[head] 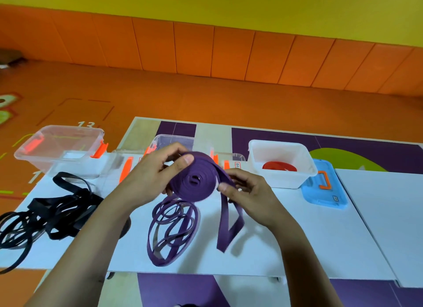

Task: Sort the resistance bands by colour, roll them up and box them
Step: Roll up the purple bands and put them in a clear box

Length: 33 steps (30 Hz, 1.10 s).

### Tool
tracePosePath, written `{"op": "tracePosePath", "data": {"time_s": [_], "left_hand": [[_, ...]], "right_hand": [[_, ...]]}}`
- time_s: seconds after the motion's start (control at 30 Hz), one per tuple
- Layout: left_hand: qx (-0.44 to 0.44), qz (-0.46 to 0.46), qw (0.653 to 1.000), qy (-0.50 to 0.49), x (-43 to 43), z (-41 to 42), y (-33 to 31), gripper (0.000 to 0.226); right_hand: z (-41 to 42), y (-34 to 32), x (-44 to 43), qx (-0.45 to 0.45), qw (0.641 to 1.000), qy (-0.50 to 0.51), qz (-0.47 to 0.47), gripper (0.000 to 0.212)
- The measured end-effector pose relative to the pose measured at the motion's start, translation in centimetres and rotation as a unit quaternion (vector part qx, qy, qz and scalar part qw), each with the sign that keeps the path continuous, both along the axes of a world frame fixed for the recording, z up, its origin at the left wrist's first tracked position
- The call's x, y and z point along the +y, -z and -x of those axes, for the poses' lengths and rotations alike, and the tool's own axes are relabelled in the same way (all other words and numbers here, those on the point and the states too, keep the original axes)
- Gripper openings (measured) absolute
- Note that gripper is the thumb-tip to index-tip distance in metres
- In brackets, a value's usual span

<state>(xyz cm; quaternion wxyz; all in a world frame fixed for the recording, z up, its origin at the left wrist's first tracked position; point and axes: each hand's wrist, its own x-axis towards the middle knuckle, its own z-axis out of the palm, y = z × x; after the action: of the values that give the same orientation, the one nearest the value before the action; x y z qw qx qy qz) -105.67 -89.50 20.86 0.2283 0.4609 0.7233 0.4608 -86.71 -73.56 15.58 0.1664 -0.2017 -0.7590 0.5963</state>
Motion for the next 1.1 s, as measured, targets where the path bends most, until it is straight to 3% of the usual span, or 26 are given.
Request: {"op": "tracePosePath", "data": {"time_s": [0.17,0.33,0.47,0.6,0.83,1.1], "left_hand": [[0.039,-0.034,0.989,-0.136,-0.5,2.6,0.5,0.030],[0.062,-0.011,0.984,-0.168,-0.7,3.3,1.6,0.030],[0.038,-0.023,0.983,-0.176,-0.6,2.8,1.9,0.027],[0.056,-0.019,0.982,-0.177,-0.9,3.1,1.8,0.027],[0.070,-0.006,0.994,-0.089,-0.3,1.8,2.0,0.024],[0.112,-0.008,0.985,-0.132,-0.2,1.6,2.7,0.024]], "right_hand": [[-1.8,4.7,1.3,-0.196,0.979,-0.062,0.004,0.017],[-2.5,8.6,0.5,-0.290,0.950,-0.110,-0.037,0.027],[-2.1,9.2,0.7,-0.269,0.957,0.076,-0.079,0.019],[-2.5,9.0,1.0,-0.208,0.929,0.292,-0.086,0.019],[-2.2,9.7,1.9,-0.319,0.882,0.293,-0.186,0.022],[-3.2,9.6,1.5,-0.308,0.829,0.389,-0.259,0.037]]}}
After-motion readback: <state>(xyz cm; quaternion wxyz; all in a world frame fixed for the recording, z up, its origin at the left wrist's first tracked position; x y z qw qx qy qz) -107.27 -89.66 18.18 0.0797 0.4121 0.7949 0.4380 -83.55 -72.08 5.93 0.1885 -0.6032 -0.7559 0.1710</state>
